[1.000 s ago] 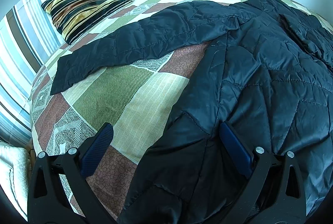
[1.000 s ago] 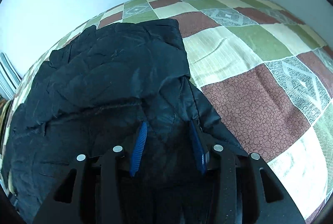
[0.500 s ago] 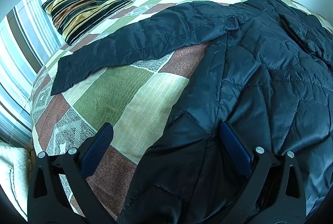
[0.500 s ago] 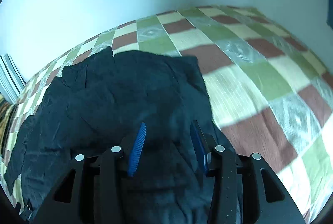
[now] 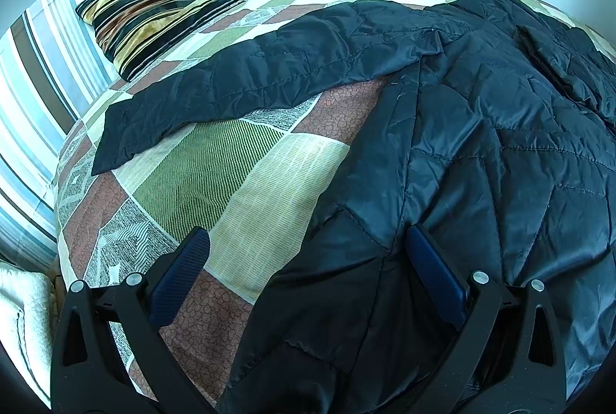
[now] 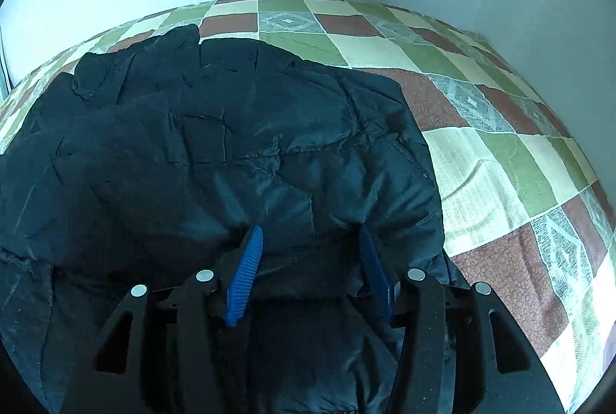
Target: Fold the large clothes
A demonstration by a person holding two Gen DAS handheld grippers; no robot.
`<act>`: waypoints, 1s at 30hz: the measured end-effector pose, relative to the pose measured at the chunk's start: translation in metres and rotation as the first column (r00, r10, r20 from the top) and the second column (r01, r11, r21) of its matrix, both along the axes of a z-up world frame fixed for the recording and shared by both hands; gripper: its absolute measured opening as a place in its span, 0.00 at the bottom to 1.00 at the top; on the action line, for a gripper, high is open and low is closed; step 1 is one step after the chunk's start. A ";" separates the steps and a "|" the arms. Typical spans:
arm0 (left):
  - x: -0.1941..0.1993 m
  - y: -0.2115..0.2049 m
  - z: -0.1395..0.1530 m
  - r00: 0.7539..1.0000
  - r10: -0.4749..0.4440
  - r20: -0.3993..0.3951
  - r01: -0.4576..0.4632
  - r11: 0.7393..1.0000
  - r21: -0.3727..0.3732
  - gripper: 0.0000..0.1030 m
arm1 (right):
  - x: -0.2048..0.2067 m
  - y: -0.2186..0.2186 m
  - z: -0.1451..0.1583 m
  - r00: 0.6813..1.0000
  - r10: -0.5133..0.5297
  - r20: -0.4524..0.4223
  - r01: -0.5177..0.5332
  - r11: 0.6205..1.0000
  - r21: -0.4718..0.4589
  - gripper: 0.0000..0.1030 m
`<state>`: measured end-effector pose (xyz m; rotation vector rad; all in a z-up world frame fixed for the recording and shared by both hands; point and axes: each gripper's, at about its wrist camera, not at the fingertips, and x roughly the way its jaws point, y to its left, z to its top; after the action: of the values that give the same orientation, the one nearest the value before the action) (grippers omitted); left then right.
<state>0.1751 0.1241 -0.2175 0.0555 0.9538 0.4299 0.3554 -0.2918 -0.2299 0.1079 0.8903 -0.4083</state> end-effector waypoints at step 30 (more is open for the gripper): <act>-0.023 0.181 0.036 0.943 0.310 0.119 -0.288 0.942 -0.175 0.98 | -0.006 0.006 0.001 0.999 -0.046 0.016 0.047 0.996 -0.074 0.78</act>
<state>0.1519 0.3054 -0.1815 -0.2640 0.8506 0.6309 0.3492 -0.2859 -0.2294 0.0635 0.8589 -0.4828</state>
